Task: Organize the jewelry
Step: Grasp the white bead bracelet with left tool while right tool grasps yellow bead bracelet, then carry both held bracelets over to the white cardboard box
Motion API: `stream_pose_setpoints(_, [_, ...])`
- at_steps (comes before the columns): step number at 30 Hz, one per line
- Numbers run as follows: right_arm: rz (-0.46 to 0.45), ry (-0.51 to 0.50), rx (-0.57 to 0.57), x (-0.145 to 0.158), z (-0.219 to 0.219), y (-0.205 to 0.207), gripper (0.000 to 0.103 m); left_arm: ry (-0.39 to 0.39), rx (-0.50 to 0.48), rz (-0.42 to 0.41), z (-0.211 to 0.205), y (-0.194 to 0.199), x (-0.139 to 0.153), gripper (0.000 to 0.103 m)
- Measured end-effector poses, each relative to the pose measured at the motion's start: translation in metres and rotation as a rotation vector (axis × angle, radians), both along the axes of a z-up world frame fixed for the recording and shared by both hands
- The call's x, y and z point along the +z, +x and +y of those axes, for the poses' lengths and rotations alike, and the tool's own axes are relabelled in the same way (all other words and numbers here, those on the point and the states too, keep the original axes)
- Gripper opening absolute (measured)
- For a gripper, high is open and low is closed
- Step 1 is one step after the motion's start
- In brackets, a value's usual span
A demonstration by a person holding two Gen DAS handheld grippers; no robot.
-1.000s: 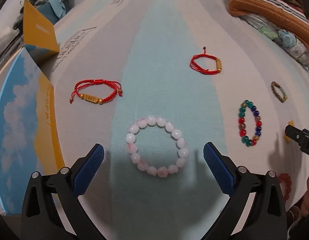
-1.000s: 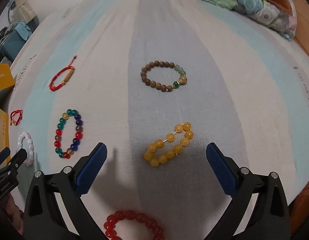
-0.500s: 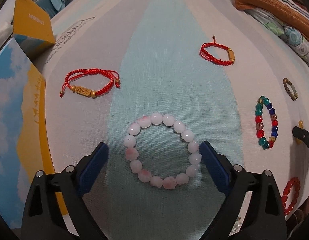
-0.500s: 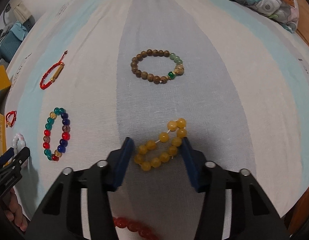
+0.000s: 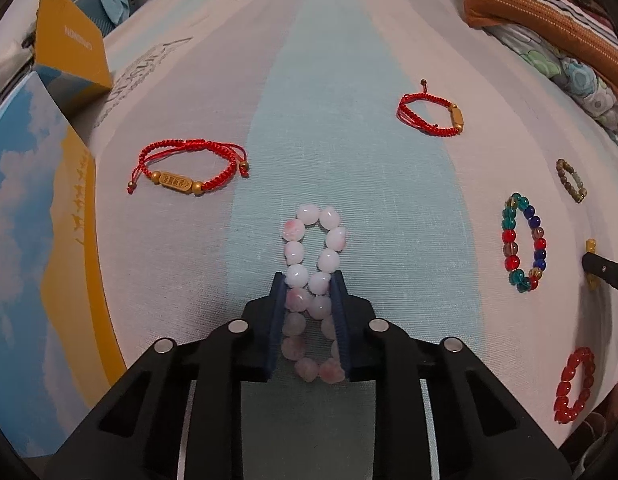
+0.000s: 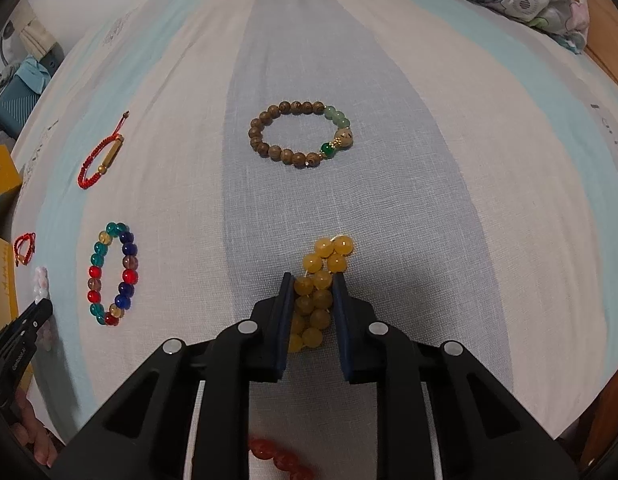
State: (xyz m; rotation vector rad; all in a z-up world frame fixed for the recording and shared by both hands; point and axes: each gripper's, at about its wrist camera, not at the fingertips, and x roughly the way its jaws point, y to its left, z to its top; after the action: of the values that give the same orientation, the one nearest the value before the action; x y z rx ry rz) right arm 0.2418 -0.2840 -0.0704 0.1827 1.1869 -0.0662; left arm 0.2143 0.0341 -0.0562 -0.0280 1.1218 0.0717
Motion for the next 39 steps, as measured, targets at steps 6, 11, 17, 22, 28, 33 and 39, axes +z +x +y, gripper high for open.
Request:
stream_pose_setpoints(6, [-0.013, 0.004, -0.001, 0.0, 0.002, -0.002, 0.017, -0.037, -0.019, -0.023, 0.005, -0.002, 0.003, 0.02])
stream_pose_setpoints(11, [-0.038, 0.021, 0.01, 0.007, 0.001, -0.006, 0.017, -0.052, -0.023, -0.037, 0.006, -0.004, 0.008, 0.019])
stream_pose_setpoints(17, [-0.083, 0.03, 0.028, 0.017, 0.003, -0.014, 0.017, -0.069, -0.028, -0.065, 0.006, -0.009, 0.018, 0.019])
stream_pose_setpoints(22, [-0.143, 0.021, 0.048, 0.029, 0.007, -0.022, 0.017, -0.087, -0.032, -0.09, 0.007, -0.014, 0.027, 0.019])
stream_pose_setpoints(28, [-0.186, 0.01, 0.056, 0.041, 0.012, -0.026, 0.017, -0.091, -0.047, -0.117, 0.002, -0.02, 0.038, 0.019])
stream_pose_setpoints(33, [-0.179, -0.007, 0.052, 0.043, 0.019, -0.025, 0.017, -0.078, -0.055, -0.123, -0.004, -0.022, 0.043, 0.019])
stream_pose_setpoints(39, [-0.19, -0.032, 0.051, 0.054, 0.027, -0.029, 0.017, -0.068, -0.054, -0.129, -0.009, -0.026, 0.054, 0.019])
